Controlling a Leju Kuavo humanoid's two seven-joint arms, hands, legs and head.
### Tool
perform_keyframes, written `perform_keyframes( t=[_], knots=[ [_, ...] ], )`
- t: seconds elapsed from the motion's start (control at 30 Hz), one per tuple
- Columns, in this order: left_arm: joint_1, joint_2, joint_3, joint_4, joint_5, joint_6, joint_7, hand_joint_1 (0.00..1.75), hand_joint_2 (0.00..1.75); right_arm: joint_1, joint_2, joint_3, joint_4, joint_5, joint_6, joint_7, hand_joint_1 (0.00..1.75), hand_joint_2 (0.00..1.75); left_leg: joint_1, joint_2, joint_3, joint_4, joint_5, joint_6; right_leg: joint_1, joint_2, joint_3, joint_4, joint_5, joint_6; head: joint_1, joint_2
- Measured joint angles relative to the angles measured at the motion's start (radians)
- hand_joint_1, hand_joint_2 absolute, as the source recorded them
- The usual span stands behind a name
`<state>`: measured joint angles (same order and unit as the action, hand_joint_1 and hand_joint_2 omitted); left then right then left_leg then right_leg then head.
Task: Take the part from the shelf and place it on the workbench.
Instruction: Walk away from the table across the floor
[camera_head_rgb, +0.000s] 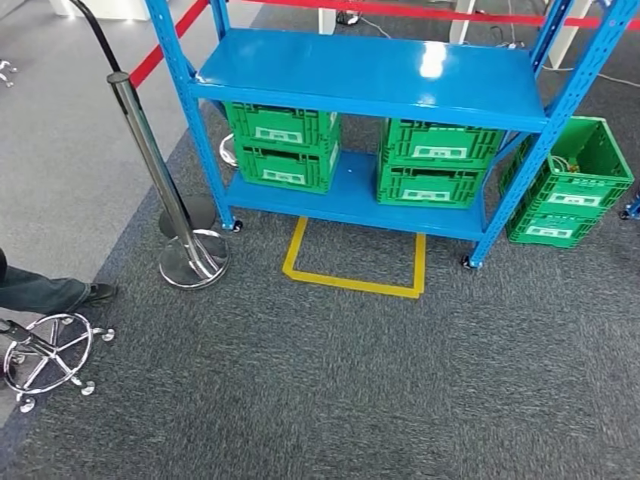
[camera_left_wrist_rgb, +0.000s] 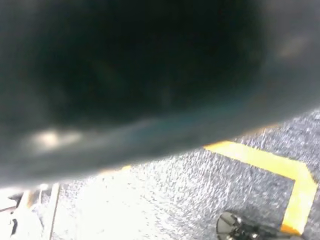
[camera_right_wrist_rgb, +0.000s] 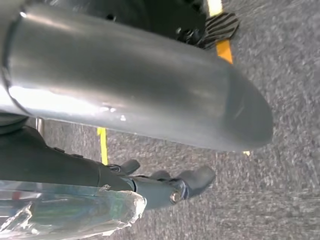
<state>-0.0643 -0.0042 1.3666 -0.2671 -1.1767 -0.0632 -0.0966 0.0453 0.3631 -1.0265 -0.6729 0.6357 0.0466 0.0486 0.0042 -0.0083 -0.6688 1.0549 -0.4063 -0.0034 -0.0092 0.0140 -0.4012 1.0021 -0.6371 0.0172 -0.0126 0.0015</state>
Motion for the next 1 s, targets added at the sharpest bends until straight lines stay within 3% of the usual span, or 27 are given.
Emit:
perform_keyframes(
  t=[0.07,0.1,0.17,0.2,0.23,0.27,0.33,0.4,0.57,0.8,1.0],
  knots=[
    [-0.006,-0.002,0.000,-0.002,0.003,0.007,0.002,0.00,0.00,-0.007,0.000,-0.001,0.000,-0.024,-0.004,-0.001,0.00,0.00,0.003,-0.001,0.014,-0.013,-0.005,0.013,-0.001,-0.005,-0.003,0.021,-0.022,0.010,0.004,0.000],
    [-0.009,-0.002,0.000,-0.003,0.004,0.008,0.002,0.00,0.00,-0.010,0.000,-0.001,0.000,-0.037,-0.007,-0.002,0.00,0.00,0.005,0.000,0.022,-0.019,-0.008,0.019,-0.001,-0.006,-0.025,0.065,-0.045,0.014,0.005,0.000],
    [-0.013,-0.002,0.000,-0.004,0.006,0.009,0.002,0.00,0.00,-0.010,0.000,0.001,0.000,-0.063,-0.012,0.000,0.00,0.00,0.003,0.001,0.031,-0.020,-0.019,0.027,-0.001,-0.007,-0.109,0.197,-0.095,0.018,0.008,0.000],
    [-0.014,-0.002,0.000,-0.005,0.007,0.009,0.002,0.00,0.00,-0.009,0.000,0.001,0.000,-0.076,-0.015,0.001,0.00,0.00,0.002,0.000,0.036,-0.020,-0.025,0.029,-0.001,-0.007,-0.151,0.251,-0.104,0.018,0.008,0.000],
    [-0.013,-0.002,0.000,-0.005,0.009,0.009,0.003,0.00,0.00,-0.007,0.000,0.001,0.000,-0.089,-0.017,0.001,0.00,0.00,0.000,0.000,0.043,-0.020,-0.031,0.030,0.000,-0.007,-0.181,0.275,-0.091,0.018,0.010,0.000],
    [-0.013,-0.003,0.001,-0.006,0.010,0.009,0.003,0.00,0.00,-0.005,0.000,0.001,0.000,-0.102,-0.018,0.002,0.00,0.00,-0.002,-0.001,0.051,-0.020,-0.037,0.031,0.000,-0.007,-0.193,0.260,-0.057,0.016,0.010,0.000],
    [-0.012,-0.004,0.001,-0.006,0.012,0.009,0.003,0.00,0.00,-0.005,0.000,0.002,0.000,-0.130,-0.018,0.001,0.00,0.00,-0.005,-0.003,0.068,-0.020,-0.048,0.029,0.002,-0.007,-0.173,0.146,0.043,0.005,0.011,0.000],
    [-0.014,-0.005,0.001,-0.007,0.014,0.009,0.004,0.00,0.00,-0.005,-0.001,0.005,0.000,-0.160,-0.019,0.001,0.00,0.00,-0.009,-0.005,0.079,-0.019,-0.058,0.021,0.007,-0.008,-0.146,0.050,0.098,-0.007,0.010,0.000],
    [-0.015,-0.003,0.002,-0.008,0.015,0.009,0.006,0.00,0.00,0.010,-0.001,0.035,-0.001,-0.250,-0.026,0.003,0.00,0.00,-0.009,-0.006,0.086,-0.021,-0.068,0.021,0.010,-0.008,-0.137,0.026,0.105,-0.006,0.009,0.000],
    [-0.013,0.004,0.002,-0.009,0.015,0.009,0.004,0.00,0.00,0.029,-0.001,0.095,-0.009,-0.315,-0.039,0.015,0.00,0.00,-0.008,-0.006,0.091,-0.027,-0.063,0.010,0.011,-0.008,-0.137,0.028,0.103,-0.014,0.008,0.000],
    [-0.012,0.009,0.002,-0.011,0.015,0.009,0.002,0.00,0.00,0.040,0.000,0.130,-0.019,-0.333,-0.043,0.023,0.00,0.00,-0.009,-0.005,0.099,-0.044,-0.060,0.027,0.007,-0.009,-0.124,0.020,0.104,-0.002,0.009,0.000]
  ],
)
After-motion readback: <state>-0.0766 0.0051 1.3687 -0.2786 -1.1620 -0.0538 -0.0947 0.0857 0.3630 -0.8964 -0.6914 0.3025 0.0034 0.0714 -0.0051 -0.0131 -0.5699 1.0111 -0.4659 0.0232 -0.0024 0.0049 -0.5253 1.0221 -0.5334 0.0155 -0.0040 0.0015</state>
